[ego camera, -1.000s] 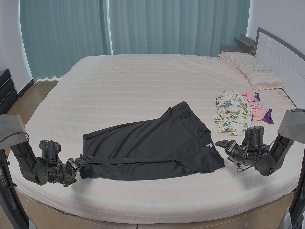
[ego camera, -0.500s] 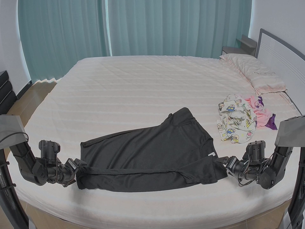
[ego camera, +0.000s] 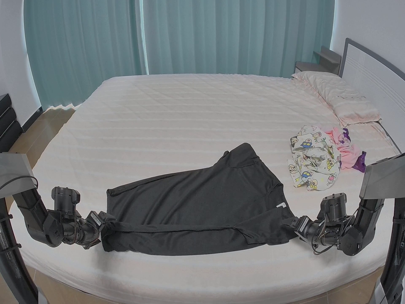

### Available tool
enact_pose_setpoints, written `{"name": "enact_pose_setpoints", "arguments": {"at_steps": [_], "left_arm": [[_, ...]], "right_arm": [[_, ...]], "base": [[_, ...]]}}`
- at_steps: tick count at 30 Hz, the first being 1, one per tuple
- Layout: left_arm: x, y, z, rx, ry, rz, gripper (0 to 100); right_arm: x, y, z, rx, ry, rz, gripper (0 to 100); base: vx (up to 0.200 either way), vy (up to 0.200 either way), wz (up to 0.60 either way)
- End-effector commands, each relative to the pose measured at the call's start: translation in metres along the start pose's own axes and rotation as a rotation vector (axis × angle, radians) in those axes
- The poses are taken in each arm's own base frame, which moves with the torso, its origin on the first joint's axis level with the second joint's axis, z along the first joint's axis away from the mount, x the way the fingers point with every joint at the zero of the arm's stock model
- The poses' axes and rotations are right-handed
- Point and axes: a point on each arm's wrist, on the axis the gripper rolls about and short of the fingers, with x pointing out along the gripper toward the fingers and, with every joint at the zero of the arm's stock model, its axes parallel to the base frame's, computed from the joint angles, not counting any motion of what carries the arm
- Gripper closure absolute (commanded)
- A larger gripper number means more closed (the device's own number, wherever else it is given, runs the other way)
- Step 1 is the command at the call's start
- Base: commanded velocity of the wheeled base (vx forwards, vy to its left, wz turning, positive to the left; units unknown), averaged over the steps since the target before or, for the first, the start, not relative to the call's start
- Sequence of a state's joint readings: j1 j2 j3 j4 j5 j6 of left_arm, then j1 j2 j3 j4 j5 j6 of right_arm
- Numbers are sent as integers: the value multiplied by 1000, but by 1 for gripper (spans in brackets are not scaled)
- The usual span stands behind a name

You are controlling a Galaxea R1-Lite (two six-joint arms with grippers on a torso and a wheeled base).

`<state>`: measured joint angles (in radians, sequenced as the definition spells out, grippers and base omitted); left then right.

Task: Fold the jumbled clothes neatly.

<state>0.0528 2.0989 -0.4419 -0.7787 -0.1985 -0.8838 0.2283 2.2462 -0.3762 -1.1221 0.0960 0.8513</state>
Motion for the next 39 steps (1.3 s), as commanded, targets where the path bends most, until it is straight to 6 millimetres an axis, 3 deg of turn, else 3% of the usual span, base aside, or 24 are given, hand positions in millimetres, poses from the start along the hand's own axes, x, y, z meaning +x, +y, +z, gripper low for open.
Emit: {"name": "enact_pose_setpoints", "arguments": {"at_steps": [1,8,26,39], "left_arm": [[0,0,0,-1,0,1,0],[0,0,0,-2,-1,0,0],[0,-2,2,-4,-8,-8,0],[1,-2,3,-6,-9,-9,0]], "right_arm": [[5,0,-6,-10,14,-6,0],[14,1,-12,-11,-2,-18,0],[49,17,5,18,-146,101,0],[69,15,11,-46,-168,100,0]], "base": [[-200,0,0],[-200,0,0],[0,0,0],[0,0,0]]}}
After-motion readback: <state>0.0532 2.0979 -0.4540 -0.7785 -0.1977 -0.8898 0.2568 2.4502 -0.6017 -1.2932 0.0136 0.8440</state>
